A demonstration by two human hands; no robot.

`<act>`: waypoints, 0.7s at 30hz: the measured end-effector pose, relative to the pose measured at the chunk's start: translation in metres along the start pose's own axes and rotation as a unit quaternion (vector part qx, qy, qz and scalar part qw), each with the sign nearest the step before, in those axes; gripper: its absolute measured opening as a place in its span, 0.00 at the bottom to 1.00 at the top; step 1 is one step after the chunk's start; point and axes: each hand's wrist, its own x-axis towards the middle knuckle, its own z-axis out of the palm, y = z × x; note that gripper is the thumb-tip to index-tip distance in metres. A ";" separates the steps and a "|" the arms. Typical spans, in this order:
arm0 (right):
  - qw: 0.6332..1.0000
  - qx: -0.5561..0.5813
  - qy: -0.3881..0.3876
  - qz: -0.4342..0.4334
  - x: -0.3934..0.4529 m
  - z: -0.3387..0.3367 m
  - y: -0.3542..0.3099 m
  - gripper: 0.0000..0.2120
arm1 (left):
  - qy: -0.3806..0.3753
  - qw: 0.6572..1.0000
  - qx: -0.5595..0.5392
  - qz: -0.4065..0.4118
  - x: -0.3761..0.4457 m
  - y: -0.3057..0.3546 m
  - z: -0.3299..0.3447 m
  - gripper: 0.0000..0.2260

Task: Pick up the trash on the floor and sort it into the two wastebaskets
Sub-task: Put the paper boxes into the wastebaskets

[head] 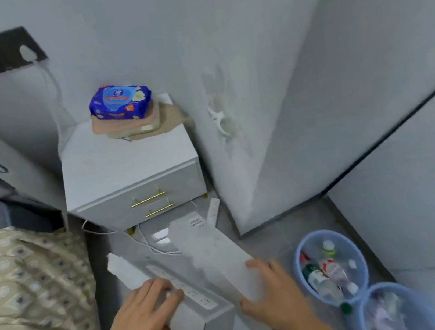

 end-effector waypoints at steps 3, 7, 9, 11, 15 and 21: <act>0.995 0.019 -0.023 0.093 -0.087 -0.026 0.074 0.36 | -0.012 0.998 -0.005 0.059 0.003 0.082 0.028 0.36; 0.972 0.045 0.007 0.232 -0.190 -0.064 0.175 0.32 | -0.011 0.994 -0.045 0.101 0.029 0.201 0.067 0.42; 0.954 0.085 0.014 0.288 -0.229 -0.080 0.227 0.36 | -0.001 0.991 -0.098 0.086 0.049 0.259 0.080 0.38; 0.934 0.130 0.038 0.331 -0.259 -0.090 0.274 0.38 | 0.003 0.985 -0.169 0.027 0.067 0.320 0.087 0.35; 0.887 0.224 0.090 0.393 -0.285 -0.100 0.345 0.32 | 0.005 0.944 -0.304 -0.130 0.101 0.416 0.114 0.21; 0.823 0.332 0.165 0.431 -0.264 -0.085 0.414 0.35 | -0.014 0.910 -0.382 -0.162 0.134 0.460 0.187 0.19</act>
